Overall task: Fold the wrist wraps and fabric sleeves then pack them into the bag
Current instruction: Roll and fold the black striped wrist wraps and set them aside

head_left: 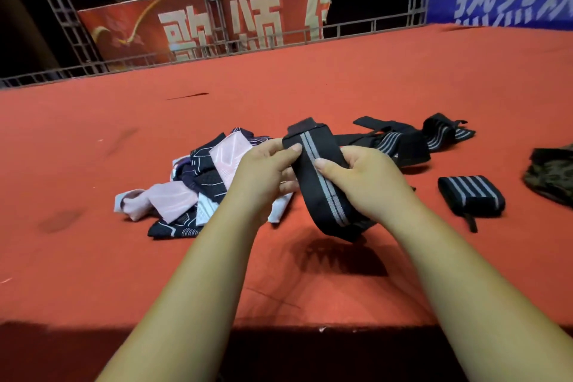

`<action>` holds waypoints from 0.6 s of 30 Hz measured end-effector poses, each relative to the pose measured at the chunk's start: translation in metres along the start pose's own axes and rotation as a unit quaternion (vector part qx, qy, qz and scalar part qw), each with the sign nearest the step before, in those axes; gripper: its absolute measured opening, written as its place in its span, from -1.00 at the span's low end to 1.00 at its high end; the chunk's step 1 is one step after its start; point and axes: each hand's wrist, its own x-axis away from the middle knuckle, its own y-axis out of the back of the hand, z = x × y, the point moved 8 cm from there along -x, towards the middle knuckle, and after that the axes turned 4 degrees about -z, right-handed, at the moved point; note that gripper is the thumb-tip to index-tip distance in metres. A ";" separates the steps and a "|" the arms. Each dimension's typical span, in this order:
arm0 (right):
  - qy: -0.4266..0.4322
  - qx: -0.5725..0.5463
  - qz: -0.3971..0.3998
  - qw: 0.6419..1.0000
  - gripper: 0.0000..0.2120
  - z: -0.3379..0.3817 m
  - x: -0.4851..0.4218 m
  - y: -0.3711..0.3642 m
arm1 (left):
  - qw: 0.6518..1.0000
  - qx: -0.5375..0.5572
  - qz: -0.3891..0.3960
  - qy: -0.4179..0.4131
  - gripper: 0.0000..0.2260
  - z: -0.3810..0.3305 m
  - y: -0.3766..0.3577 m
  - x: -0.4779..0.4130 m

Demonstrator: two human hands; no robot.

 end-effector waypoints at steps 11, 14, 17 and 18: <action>-0.055 -0.067 0.200 0.976 -0.85 -0.018 0.001 -0.051 | 0.992 -0.014 -0.120 -0.020 -0.84 0.041 0.043 -0.029; -0.178 -0.294 0.200 0.918 -0.79 -0.015 0.003 -0.072 | 0.991 -0.028 -0.131 -0.017 -0.86 0.054 0.054 -0.036; -0.328 -0.470 0.231 0.786 -0.71 -0.012 0.014 -0.102 | 0.991 -0.035 -0.132 -0.016 -0.86 0.055 0.062 -0.040; -0.351 -0.495 0.241 0.757 -0.67 -0.012 0.016 -0.110 | 0.991 -0.036 -0.130 -0.015 -0.86 0.054 0.065 -0.039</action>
